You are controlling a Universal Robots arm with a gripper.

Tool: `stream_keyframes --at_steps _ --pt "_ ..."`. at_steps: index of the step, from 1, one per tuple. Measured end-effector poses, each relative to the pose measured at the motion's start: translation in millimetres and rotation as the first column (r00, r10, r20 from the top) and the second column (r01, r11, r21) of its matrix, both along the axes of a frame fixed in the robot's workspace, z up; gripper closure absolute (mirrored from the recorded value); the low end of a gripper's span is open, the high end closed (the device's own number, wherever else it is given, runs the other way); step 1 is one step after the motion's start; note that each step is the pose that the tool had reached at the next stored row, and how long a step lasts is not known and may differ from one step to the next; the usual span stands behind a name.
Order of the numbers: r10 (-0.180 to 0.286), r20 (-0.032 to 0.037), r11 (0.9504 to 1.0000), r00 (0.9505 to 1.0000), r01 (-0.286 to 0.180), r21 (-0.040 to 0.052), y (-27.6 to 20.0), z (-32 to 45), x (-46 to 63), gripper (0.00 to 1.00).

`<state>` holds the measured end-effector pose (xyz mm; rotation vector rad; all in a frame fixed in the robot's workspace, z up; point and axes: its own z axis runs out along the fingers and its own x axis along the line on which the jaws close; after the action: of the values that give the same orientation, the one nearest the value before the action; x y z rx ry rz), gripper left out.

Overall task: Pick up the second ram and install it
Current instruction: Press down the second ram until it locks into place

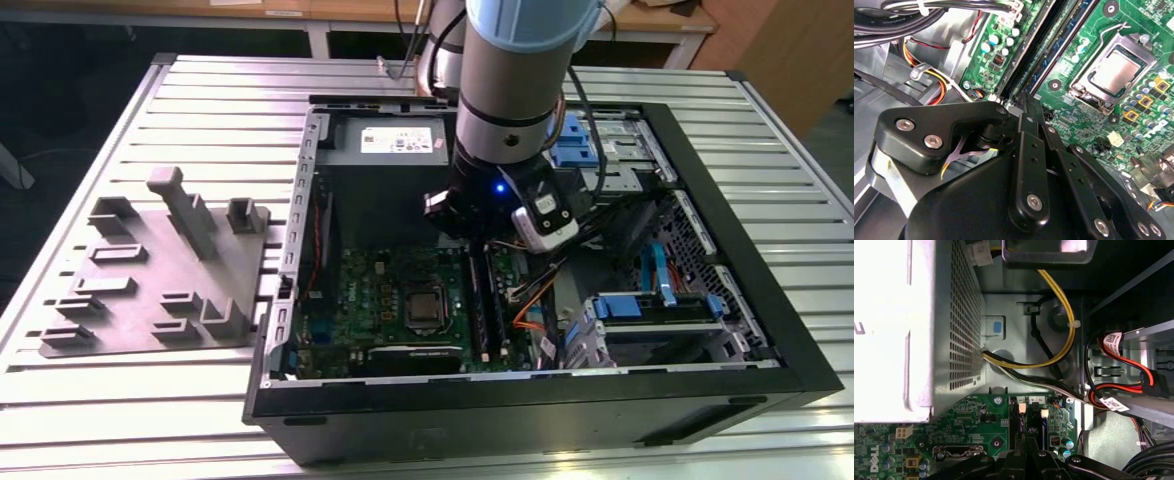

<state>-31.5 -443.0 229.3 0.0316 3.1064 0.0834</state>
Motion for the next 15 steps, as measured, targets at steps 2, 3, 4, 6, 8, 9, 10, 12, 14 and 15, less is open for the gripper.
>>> stream_keyframes --at_steps 2,3,4,6,8,9,10,12,14,15 --pt "0.000 0.0000 1.0000 1.0000 0.000 0.0000 0.0 -0.2 0.1 0.90" --pt "0.000 0.0002 1.0000 1.0000 0.000 0.0004 0.1 -1.1 0.1 0.90" --pt "0.000 0.0001 1.0000 1.0000 0.000 0.0002 0.1 -2.1 0.1 0.90" --pt "0.000 0.0001 1.0000 1.0000 0.000 0.0001 0.0 -3.8 0.1 0.90" --pt "0.000 0.0000 1.0000 1.0000 0.000 0.0000 0.0 -3.9 0.1 0.90" --pt "0.000 0.0000 1.0000 1.0000 0.000 0.0000 0.0 -3.9 0.1 0.90" --pt "0.000 0.0001 1.0000 1.0000 0.000 0.0001 0.0 -3.9 0.1 0.90" --pt "0.000 0.0002 1.0000 1.0000 0.000 0.0005 0.1 -5.2 0.1 0.90" --pt "0.000 0.0001 1.0000 1.0000 0.000 0.0005 0.0 -6.1 0.1 0.90" --pt "0.000 0.0000 1.0000 1.0000 0.000 0.0004 0.0 -6.1 0.1 0.90"
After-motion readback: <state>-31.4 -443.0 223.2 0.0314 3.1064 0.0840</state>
